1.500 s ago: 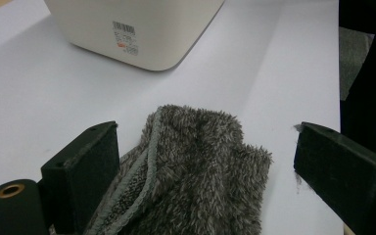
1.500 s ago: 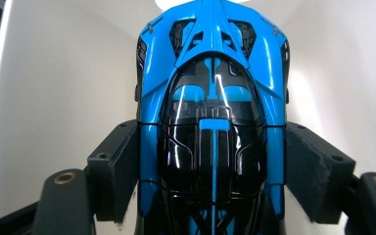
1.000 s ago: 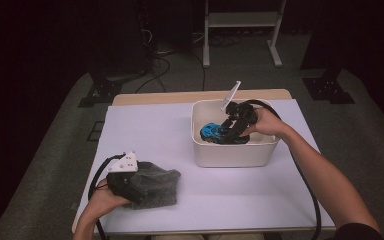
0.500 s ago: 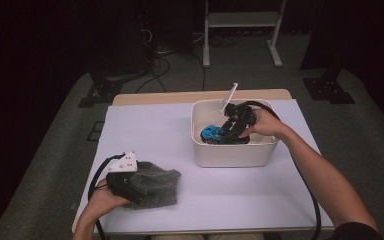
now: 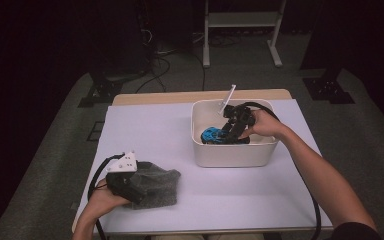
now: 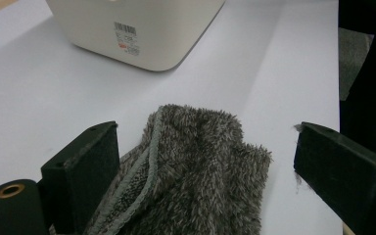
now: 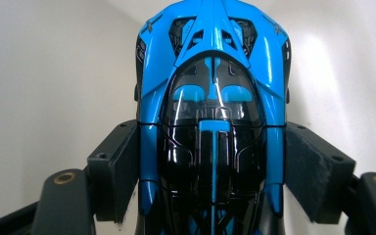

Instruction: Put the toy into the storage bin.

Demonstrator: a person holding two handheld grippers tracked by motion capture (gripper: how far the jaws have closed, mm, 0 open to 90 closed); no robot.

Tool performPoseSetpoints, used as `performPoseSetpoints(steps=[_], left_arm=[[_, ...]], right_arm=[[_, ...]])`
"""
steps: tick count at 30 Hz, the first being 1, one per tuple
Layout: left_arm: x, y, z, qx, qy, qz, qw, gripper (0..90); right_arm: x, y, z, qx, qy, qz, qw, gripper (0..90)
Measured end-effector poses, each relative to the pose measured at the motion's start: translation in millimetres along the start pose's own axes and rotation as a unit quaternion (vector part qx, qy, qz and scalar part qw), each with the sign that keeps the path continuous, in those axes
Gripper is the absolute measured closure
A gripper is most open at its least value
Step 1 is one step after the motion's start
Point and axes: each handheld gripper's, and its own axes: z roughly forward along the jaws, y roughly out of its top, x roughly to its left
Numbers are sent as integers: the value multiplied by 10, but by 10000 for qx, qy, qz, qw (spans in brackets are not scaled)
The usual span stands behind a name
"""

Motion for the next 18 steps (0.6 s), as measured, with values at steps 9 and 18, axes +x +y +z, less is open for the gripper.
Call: performPoseSetpoints(steps=[9, 18], left_arm=[[-2, 4, -14, -11, 9, 16, 10000, 94], [-7, 5, -19, -16, 20, 36, 10000, 94]], right_arm=[[-11, -1, 12, 38, 34, 102, 9999, 268], [-15, 0, 18, 102, 113, 192, 9997, 265]])
